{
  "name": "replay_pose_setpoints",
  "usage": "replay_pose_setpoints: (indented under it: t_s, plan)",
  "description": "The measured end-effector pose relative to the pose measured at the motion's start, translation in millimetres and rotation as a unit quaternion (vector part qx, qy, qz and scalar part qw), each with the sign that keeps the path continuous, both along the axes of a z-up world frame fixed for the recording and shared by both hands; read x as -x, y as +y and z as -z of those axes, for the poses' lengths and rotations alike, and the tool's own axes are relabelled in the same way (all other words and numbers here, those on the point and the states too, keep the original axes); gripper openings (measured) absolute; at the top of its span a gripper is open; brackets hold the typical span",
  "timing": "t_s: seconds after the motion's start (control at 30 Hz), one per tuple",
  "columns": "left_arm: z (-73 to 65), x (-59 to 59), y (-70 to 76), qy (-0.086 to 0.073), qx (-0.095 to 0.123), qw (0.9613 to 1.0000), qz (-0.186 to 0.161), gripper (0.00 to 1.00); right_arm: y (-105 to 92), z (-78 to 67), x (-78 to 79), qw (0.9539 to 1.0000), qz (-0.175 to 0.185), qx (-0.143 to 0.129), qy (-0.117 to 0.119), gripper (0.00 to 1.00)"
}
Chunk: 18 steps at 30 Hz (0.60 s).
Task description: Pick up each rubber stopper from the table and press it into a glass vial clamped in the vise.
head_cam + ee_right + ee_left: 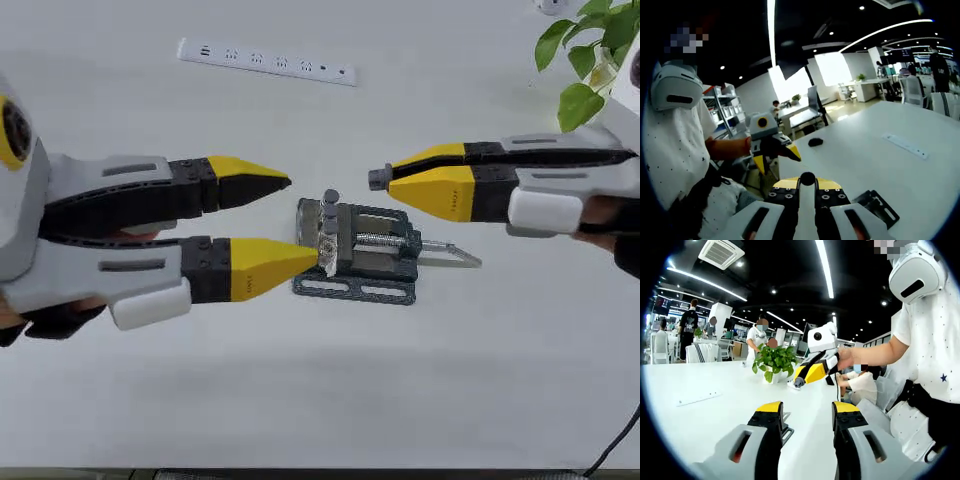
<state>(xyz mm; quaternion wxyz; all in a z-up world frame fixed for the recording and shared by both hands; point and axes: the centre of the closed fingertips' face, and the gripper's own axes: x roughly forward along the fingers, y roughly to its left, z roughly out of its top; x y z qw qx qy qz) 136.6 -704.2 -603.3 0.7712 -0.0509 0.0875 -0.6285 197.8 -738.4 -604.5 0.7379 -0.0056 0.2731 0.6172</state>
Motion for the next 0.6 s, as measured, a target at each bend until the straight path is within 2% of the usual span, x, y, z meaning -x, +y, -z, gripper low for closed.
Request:
replay_pose_setpoints:
  t_s: [0.1, 0.13, 0.2, 0.27, 0.3, 0.37, 0.5, 0.6]
  plan:
    - [8.9, -3.3, 0.3, 0.002, -0.009, 1.0, -0.004, 0.47, -0.8, 15.4, -7.2, 0.9987, -0.009, 0.049, -0.007, 0.06]
    - [15.2, -4.6, 1.0, -0.005, -0.023, 0.9997, -0.007, 0.48, -0.1, 20.3, -10.9, 0.9979, -0.01, 0.064, -0.011, 0.06]
    - [22.5, -6.8, 2.0, -0.003, -0.034, 0.9994, -0.01, 0.52, 1.5, 26.6, -12.3, 0.9963, -0.021, 0.082, -0.012, 0.06]
    - [31.4, -9.0, 3.4, -0.008, -0.05, 0.9987, -0.013, 0.56, 1.5, 35.6, -17.4, 0.9934, -0.026, 0.111, -0.017, 0.06]
    - [35.9, -10.3, 4.1, -0.008, -0.055, 0.9983, -0.014, 0.59, 1.1, 41.6, -19.8, 0.9906, -0.034, 0.131, -0.023, 0.06]
    - [42.8, -12.5, 5.8, -0.012, -0.066, 0.9976, -0.016, 0.62, 0.7, 49.2, -24.0, 0.9866, -0.04, 0.155, -0.031, 0.06]
    - [56.5, -16.2, 7.7, -0.015, -0.084, 0.9961, -0.022, 0.71, 1.8, 65.8, -28.0, 0.9758, -0.061, 0.206, -0.039, 0.06]
    - [71.6, -15.9, 6.7, -0.024, -0.118, 0.9925, -0.02, 0.77, 2.2, 77.9, -31.3, 0.9651, -0.078, 0.244, -0.053, 0.06]
